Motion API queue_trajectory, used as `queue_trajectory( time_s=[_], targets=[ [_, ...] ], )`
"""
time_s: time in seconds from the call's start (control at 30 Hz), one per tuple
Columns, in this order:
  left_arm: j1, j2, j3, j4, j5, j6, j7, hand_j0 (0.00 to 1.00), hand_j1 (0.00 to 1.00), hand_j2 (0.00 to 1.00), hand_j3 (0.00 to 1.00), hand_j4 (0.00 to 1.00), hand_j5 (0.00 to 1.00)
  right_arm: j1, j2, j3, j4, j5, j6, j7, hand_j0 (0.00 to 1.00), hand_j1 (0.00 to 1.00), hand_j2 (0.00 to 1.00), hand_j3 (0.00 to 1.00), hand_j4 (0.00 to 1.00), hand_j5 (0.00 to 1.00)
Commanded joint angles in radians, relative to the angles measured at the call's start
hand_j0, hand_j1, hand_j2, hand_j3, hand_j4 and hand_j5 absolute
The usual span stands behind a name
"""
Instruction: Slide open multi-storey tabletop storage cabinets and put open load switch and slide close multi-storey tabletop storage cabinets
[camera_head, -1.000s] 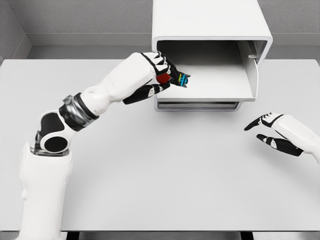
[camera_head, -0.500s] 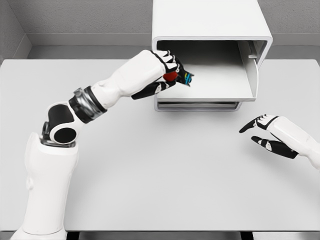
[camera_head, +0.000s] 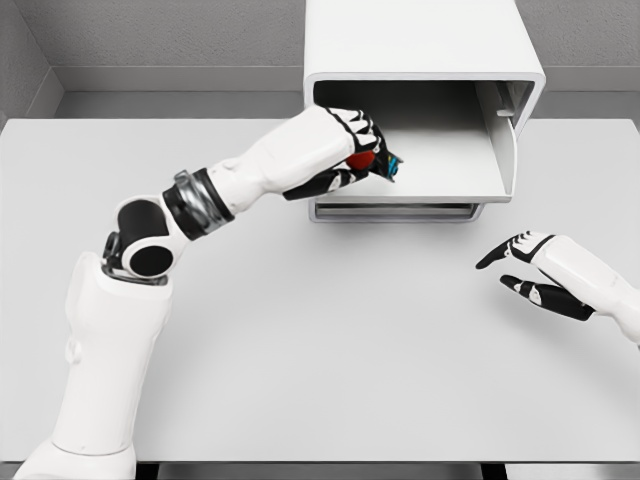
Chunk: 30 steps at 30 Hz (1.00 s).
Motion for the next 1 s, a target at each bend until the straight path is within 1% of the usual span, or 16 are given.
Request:
queue_trajectory(
  time_s=[0.0,0.1,0.2,0.23,0.27,0.47,0.6,0.63,0.67,0.7,0.77,0.97],
  targets=[
    [-0.003,0.000,-0.007,0.004,0.005,0.004,0.001,0.42,0.42,0.42,0.42,0.42,0.42,0.000,-0.001,0.000,-0.003,-0.007,0.002,0.000,0.58,0.58,0.58,0.58,0.58,0.58],
    [-0.018,0.000,-0.025,0.005,0.005,0.004,0.001,0.42,0.42,0.42,0.42,0.42,0.42,0.000,0.000,0.000,-0.003,-0.007,0.002,0.000,0.58,0.58,0.58,0.58,0.58,0.58],
    [-0.022,0.000,-0.056,0.002,-0.029,0.004,0.001,0.42,0.42,0.42,0.42,0.42,0.42,0.000,0.002,-0.002,-0.004,-0.007,0.002,0.000,0.58,0.58,0.58,0.58,0.58,0.58],
    [-0.023,0.000,-0.057,-0.001,-0.029,0.004,0.001,0.42,0.42,0.42,0.42,0.42,0.42,0.000,0.002,-0.002,-0.004,-0.007,0.002,0.000,0.58,0.58,0.58,0.58,0.58,0.58],
    [-0.025,0.000,-0.059,-0.004,-0.031,0.004,0.001,0.42,0.42,0.42,0.42,0.42,0.42,0.000,0.015,0.000,-0.004,-0.007,0.002,0.000,0.58,0.58,0.58,0.58,0.58,0.58],
    [-0.054,0.000,-0.061,-0.010,-0.031,0.004,0.001,0.42,0.42,0.42,0.42,0.42,0.42,0.000,0.017,0.000,-0.003,-0.007,0.002,0.000,0.58,0.58,0.58,0.58,0.58,0.58],
    [-0.077,0.000,-0.087,-0.001,-0.032,0.004,0.001,0.42,0.42,0.42,0.42,0.42,0.42,-0.002,0.017,-0.002,-0.003,-0.007,0.002,0.000,0.58,0.58,0.58,0.58,0.58,0.58],
    [-0.083,0.000,-0.090,0.002,-0.035,0.004,0.001,0.42,0.42,0.42,0.42,0.42,0.42,-0.002,0.019,-0.002,-0.003,-0.007,0.002,0.000,0.58,0.58,0.58,0.58,0.58,0.58],
    [-0.081,0.000,-0.090,0.001,-0.061,0.004,0.001,0.42,0.42,0.42,0.42,0.42,0.42,-0.002,0.019,-0.002,-0.004,-0.007,0.002,0.000,0.58,0.58,0.58,0.58,0.58,0.58],
    [-0.083,0.000,-0.105,0.001,-0.077,0.004,0.001,0.42,0.42,0.42,0.42,0.42,0.42,-0.002,0.026,-0.002,-0.004,-0.005,0.002,0.000,0.58,0.58,0.58,0.58,0.58,0.58],
    [-0.092,0.000,-0.111,0.001,-0.077,0.004,0.001,0.42,0.42,0.42,0.42,0.42,0.42,-0.002,0.043,-0.006,-0.004,-0.004,0.002,0.019,0.58,0.58,0.58,0.58,0.58,0.58],
    [-0.117,0.000,-0.128,0.002,-0.083,0.004,0.001,0.42,0.42,0.42,0.42,0.42,0.42,0.002,0.040,-0.006,-0.015,-0.007,0.002,0.024,0.58,0.58,0.58,0.58,0.58,0.58]
  ],
)
